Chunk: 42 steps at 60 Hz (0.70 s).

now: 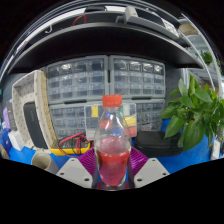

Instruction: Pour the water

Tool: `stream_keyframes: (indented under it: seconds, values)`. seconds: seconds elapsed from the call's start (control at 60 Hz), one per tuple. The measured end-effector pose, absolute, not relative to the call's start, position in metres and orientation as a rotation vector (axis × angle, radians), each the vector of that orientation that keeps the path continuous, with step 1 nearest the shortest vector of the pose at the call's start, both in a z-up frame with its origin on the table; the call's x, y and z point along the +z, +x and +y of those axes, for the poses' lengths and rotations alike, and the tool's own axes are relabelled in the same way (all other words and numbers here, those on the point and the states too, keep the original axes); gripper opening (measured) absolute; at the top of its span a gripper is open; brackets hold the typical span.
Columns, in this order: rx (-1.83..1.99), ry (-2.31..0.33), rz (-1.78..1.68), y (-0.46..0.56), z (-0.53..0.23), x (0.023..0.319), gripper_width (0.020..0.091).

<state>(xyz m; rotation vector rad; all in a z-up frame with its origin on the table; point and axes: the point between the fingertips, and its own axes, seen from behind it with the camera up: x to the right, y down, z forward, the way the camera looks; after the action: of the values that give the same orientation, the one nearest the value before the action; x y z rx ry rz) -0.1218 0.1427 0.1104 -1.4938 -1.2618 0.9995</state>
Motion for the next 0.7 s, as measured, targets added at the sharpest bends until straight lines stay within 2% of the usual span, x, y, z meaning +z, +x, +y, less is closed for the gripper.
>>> stream_keyframes:
  seconds: [0.2,0.283,0.317,0.567,0.7]
  values:
    - [0.963,-1.484,-1.272,-0.115,0.141,0.107,0.0529]
    - [0.923,-1.501,-1.294,-0.109,0.141,0.101,0.0659]
    - [0.902,-1.517,-1.301,-0.104,0.142,0.097,0.0681]
    - [0.876,-1.579,-1.333,-0.045,0.117,0.079,0.0686]
    - [0.874,-1.605,-1.360,0.002,0.094,0.092,0.0689]
